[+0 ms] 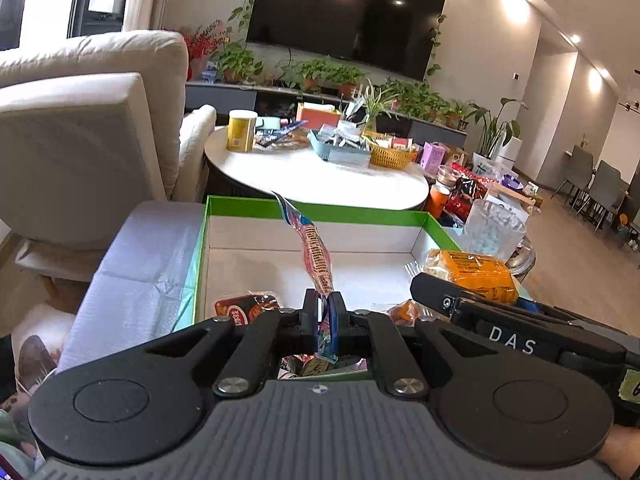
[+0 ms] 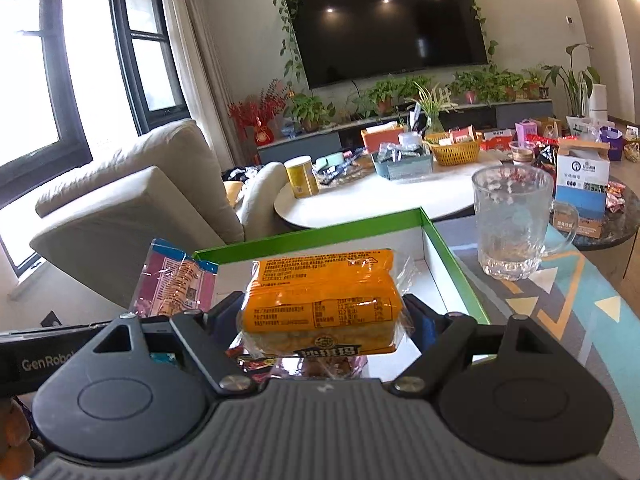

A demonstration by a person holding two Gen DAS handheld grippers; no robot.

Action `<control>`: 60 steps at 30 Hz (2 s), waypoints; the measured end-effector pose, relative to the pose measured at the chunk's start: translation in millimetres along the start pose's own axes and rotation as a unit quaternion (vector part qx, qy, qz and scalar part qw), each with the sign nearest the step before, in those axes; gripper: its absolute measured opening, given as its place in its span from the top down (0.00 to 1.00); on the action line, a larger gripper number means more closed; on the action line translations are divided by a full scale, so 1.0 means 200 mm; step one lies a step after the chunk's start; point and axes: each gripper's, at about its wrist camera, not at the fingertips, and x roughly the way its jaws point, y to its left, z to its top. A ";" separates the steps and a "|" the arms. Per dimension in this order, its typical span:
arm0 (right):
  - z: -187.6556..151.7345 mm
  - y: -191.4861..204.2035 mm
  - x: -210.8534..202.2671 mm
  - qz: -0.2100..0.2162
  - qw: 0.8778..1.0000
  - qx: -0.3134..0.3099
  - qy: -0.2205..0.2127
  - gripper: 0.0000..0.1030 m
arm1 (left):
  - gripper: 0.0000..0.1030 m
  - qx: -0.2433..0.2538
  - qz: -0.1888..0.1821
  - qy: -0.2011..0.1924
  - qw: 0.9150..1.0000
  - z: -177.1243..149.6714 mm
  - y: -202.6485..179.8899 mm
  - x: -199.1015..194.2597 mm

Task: Organize snacks
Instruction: 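Carry the pink bag with the left tool while the right tool carries the orange loaf into the box, then open the left tool over the box while the right tool releases the orange loaf inside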

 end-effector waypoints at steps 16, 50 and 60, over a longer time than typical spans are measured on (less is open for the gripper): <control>-0.01 -0.03 -0.02 -0.015 0.999 0.031 -0.002 0.44 | 0.72 -0.023 -0.004 0.056 0.998 -0.02 0.07 0.05; -0.20 0.10 -0.05 -0.039 0.985 -0.160 0.057 0.44 | 0.59 -0.049 0.035 0.069 0.996 -0.21 0.27 -0.30; -0.10 0.01 0.07 -0.002 0.992 -0.085 0.098 0.44 | 0.59 -0.052 0.028 0.085 0.995 -0.27 0.28 -0.28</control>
